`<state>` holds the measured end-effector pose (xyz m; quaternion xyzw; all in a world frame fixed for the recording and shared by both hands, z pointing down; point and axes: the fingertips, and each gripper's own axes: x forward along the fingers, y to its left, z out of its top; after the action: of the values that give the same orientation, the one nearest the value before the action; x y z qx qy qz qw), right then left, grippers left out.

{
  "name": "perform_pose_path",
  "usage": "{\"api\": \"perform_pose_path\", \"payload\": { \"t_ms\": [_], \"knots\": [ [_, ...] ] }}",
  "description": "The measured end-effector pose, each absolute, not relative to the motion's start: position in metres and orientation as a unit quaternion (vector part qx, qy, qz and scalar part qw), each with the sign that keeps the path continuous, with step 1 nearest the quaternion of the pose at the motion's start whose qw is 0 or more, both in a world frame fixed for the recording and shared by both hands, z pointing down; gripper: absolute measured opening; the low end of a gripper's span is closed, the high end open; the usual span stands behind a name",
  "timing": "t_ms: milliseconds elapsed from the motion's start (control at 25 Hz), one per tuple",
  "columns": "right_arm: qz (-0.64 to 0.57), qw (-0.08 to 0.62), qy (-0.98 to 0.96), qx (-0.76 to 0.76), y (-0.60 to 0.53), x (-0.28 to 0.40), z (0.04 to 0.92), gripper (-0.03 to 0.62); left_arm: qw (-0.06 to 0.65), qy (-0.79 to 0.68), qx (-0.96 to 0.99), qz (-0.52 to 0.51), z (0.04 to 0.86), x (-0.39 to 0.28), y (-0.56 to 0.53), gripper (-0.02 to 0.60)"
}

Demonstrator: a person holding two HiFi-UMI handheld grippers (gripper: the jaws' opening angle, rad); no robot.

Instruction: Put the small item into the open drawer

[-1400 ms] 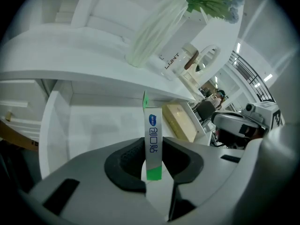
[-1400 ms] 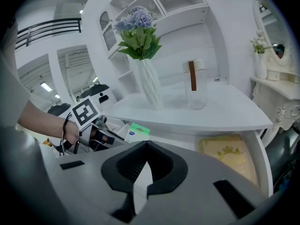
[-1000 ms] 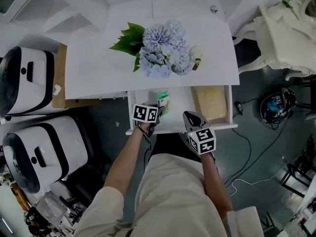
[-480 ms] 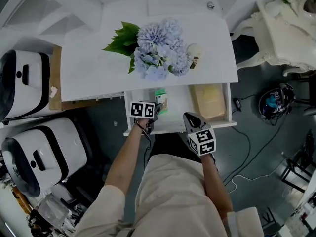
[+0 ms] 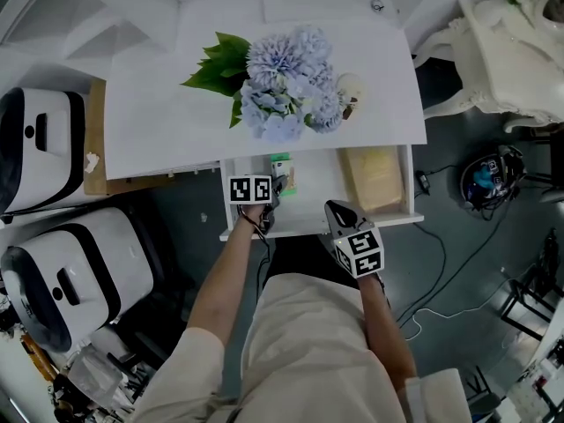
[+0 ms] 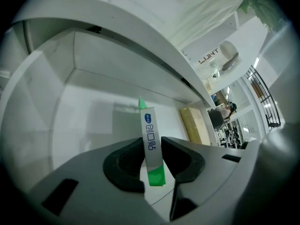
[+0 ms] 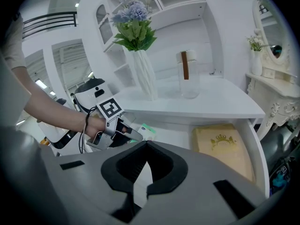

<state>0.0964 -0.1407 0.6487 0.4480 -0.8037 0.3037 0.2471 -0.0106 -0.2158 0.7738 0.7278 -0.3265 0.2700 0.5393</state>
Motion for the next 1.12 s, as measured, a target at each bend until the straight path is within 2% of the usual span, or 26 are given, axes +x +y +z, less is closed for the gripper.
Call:
{"api": "perform_pose_path", "payload": {
  "t_ms": [360,680,1120],
  "knots": [
    [0.308,0.247,-0.801,0.449,-0.145,0.091,0.65,0.025,0.536,-0.332,0.729,0.267,0.778,-0.011,-0.228,0.13],
    [0.309,0.246,-0.804,0.444,-0.15,0.081,0.649,0.025,0.514,-0.352,0.728,0.286,0.782,-0.022,-0.236,0.168],
    [0.31,0.248,-0.801,0.447,-0.15,0.083,0.651,0.025,0.516,-0.352,0.725,0.291,0.786,-0.028,-0.235,0.168]
  ]
}}
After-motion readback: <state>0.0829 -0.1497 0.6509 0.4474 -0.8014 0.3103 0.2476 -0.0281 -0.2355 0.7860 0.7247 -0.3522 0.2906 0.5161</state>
